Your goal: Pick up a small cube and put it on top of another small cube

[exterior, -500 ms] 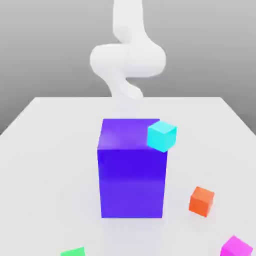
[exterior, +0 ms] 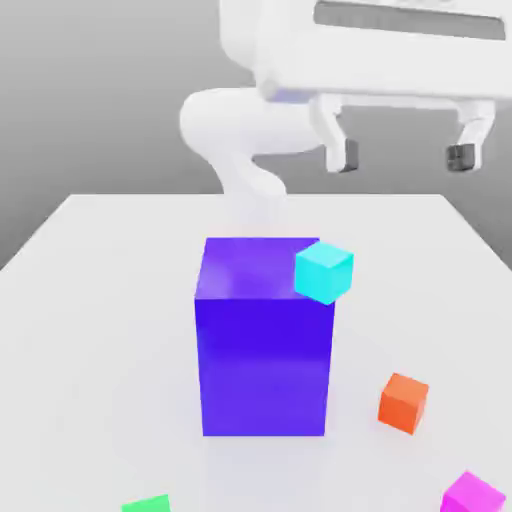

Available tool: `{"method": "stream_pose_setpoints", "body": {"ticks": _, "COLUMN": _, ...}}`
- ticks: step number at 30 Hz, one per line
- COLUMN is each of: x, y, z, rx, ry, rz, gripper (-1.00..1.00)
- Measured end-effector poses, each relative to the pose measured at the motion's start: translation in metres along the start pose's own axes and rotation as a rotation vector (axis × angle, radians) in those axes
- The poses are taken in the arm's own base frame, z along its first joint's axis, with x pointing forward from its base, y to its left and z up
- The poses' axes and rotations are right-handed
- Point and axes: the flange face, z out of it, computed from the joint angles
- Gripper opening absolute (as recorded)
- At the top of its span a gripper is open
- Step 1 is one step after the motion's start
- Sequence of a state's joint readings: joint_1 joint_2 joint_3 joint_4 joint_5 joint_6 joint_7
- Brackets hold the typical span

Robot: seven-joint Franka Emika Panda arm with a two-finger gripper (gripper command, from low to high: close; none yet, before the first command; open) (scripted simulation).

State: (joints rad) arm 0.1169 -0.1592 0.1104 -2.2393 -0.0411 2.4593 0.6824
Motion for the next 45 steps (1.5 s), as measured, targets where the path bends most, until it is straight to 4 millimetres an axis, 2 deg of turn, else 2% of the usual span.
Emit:
{"method": "stream_pose_setpoints", "body": {"ticks": 5, "x": -0.035, "y": -0.031, "z": 0.085, "rx": -0.044, "ry": -0.111, "rz": -0.119, "gripper": 0.0}}
{"method": "stream_pose_setpoints", "body": {"ticks": 8, "x": -0.058, "y": -0.039, "z": 0.136, "rx": -0.072, "ry": -0.175, "rz": -0.176, "gripper": 0.0}}
{"method": "stream_pose_setpoints", "body": {"ticks": 15, "x": -0.134, "y": -0.05, "z": 0.248, "rx": -0.129, "ry": -0.333, "rz": -0.321, "gripper": 0.0}}
{"method": "stream_pose_setpoints", "body": {"ticks": 19, "x": -0.16, "y": -0.043, "z": 0.306, "rx": -0.136, "ry": -0.356, "rz": -0.342, "gripper": 0.0}}
{"method": "stream_pose_setpoints", "body": {"ticks": 20, "x": -0.165, "y": -0.04, "z": 0.318, "rx": -0.136, "ry": -0.357, "rz": -0.343, "gripper": -1.0}}
{"method": "stream_pose_setpoints", "body": {"ticks": 25, "x": -0.165, "y": -0.04, "z": 0.318, "rx": -0.136, "ry": -0.358, "rz": -0.343, "gripper": -1.0}}
{"method": "stream_pose_setpoints", "body": {"ticks": 26, "x": -0.168, "y": -0.039, "z": 0.324, "rx": -0.136, "ry": -0.358, "rz": -0.343, "gripper": -1.0}}
{"method": "stream_pose_setpoints", "body": {"ticks": 27, "x": -0.166, "y": -0.04, "z": 0.32, "rx": -0.136, "ry": -0.358, "rz": -0.343, "gripper": -1.0}}
{"method": "stream_pose_setpoints", "body": {"ticks": 31, "x": -0.149, "y": -0.048, "z": 0.274, "rx": -0.136, "ry": -0.358, "rz": -0.344, "gripper": -1.0}}
{"method": "stream_pose_setpoints", "body": {"ticks": 32, "x": -0.138, "y": -0.04, "z": 0.268, "rx": -0.137, "ry": -0.358, "rz": -0.344, "gripper": -1.0}}
{"method": "stream_pose_setpoints", "body": {"ticks": 35, "x": -0.096, "y": 0.0, "z": 0.262, "rx": -0.141, "ry": -0.358, "rz": -0.348, "gripper": -1.0}}
{"method": "stream_pose_setpoints", "body": {"ticks": 39, "x": -0.043, "y": 0.064, "z": 0.254, "rx": -0.143, "ry": -0.359, "rz": -0.352, "gripper": -1.0}}
{"method": "stream_pose_setpoints", "body": {"ticks": 45, "x": 0.018, "y": 0.172, "z": 0.233, "rx": -0.139, "ry": -0.361, "rz": -0.356, "gripper": -1.0}}
